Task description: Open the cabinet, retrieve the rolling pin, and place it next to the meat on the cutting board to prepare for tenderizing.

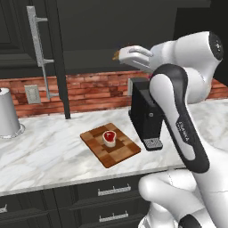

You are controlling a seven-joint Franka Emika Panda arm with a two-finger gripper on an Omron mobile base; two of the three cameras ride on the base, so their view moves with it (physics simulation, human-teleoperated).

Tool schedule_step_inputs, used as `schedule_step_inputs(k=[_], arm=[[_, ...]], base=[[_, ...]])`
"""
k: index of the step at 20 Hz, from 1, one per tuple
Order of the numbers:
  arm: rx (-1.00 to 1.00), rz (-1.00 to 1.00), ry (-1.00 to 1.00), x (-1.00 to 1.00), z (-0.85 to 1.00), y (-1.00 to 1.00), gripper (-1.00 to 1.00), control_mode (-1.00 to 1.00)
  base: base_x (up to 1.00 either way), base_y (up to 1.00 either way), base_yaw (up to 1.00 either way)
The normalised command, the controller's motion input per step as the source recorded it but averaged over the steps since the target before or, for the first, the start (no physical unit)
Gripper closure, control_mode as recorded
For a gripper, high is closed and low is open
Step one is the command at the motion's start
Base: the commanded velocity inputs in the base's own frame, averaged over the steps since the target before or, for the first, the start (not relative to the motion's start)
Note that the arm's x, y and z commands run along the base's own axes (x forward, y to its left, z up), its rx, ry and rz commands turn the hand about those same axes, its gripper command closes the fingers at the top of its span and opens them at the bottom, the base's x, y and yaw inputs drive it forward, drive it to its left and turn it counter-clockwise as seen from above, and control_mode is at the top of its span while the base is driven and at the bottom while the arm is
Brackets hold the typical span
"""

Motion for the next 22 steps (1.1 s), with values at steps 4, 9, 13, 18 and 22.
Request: schedule_step_inputs(k=[4, 9, 13, 18, 22], arm=[[-0.16, -0.31, 0.00, 0.21, -0.17, -0.27, -1.00, -1.00], [-0.17, -0.32, 0.00, 0.49, 0.00, -0.11, -1.00, -1.00], [-0.14, -0.30, 0.06, 0.55, 0.00, -0.12, -1.00, -1.00], [-0.04, -0.20, 0.12, 0.59, 0.00, -0.19, -1.00, -1.00], [-0.01, -0.13, 0.12, 0.57, 0.00, -0.19, -1.00, -1.00]], base=[[0.00, 0.00, 0.00], [0.00, 0.00, 0.00], [0.00, 0.00, 0.00], [0.00, 0.00, 0.00], [0.00, 0.00, 0.00]])
